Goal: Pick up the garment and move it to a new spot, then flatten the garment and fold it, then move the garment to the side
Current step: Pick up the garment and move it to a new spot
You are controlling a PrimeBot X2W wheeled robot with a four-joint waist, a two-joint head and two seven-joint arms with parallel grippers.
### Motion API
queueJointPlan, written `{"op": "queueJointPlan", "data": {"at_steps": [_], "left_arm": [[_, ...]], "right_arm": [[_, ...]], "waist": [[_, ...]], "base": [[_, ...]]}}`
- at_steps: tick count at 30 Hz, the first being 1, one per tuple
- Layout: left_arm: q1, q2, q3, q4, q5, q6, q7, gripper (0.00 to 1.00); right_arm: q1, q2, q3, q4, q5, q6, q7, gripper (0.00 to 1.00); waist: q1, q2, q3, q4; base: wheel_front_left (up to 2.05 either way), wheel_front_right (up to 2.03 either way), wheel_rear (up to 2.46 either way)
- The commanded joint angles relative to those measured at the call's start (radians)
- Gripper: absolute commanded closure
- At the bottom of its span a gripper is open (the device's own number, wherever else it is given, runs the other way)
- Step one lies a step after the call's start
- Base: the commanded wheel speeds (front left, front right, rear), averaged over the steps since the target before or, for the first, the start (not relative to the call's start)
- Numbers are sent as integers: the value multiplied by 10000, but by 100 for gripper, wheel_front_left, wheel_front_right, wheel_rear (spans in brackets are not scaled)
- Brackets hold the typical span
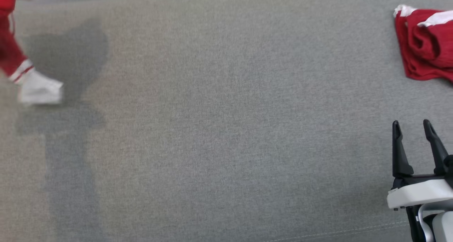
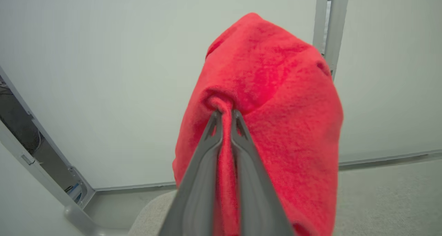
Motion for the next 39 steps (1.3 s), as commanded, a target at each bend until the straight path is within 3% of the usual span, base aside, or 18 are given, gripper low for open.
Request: {"op": "queueJointPlan", "data": {"at_steps": [1, 7, 17, 24, 32, 33, 34, 39], "left_arm": [[-253, -73, -105, -316, 50, 18, -95, 100], [-458, -544, -692, -1808, 81, 18, 9, 100], [597, -1881, -1582, -3501, -49, 200, 163, 100], [2318, -2701, -2264, -3045, -64, 388, -209, 100], [4324, -3533, -2647, -1525, -335, 445, -757, 100], [4492, -3611, -2731, -1314, -290, 426, -814, 61], [4610, -3697, -2765, -1144, -295, 398, -857, 0], [4946, -4111, -2628, -962, -378, 272, -1050, 0]], "right_arm": [[160, 62, 11, 60, 38, -5, -27, 0], [208, 293, 213, 221, 108, -5, -27, 0], [102, 630, 489, 466, 226, -5, -27, 0], [32, 798, 736, 585, 273, -5, -27, 0], [-41, 943, 934, 646, 283, -5, -27, 0], [-46, 951, 962, 670, 303, -5, -27, 0], [-56, 955, 994, 686, 304, -5, -27, 0], [62, 835, 948, 765, 232, -5, -27, 0]], "waist": [[0, 0, -866, -343], [0, 0, -1243, -1029], [0, 0, -1508, -2327], [0, 0, -1593, -2951], [0, 0, -1484, -3188], [0, 0, -1487, -3179], [0, 0, -1497, -3175], [0, 0, -1883, -2871]], "base": [[0, 0, 0], [0, 0, 0], [0, 0, 0], [0, 0, 0], [0, 0, 0], [0, 0, 0], [0, 0, 0], [0, 0, 0]]}}
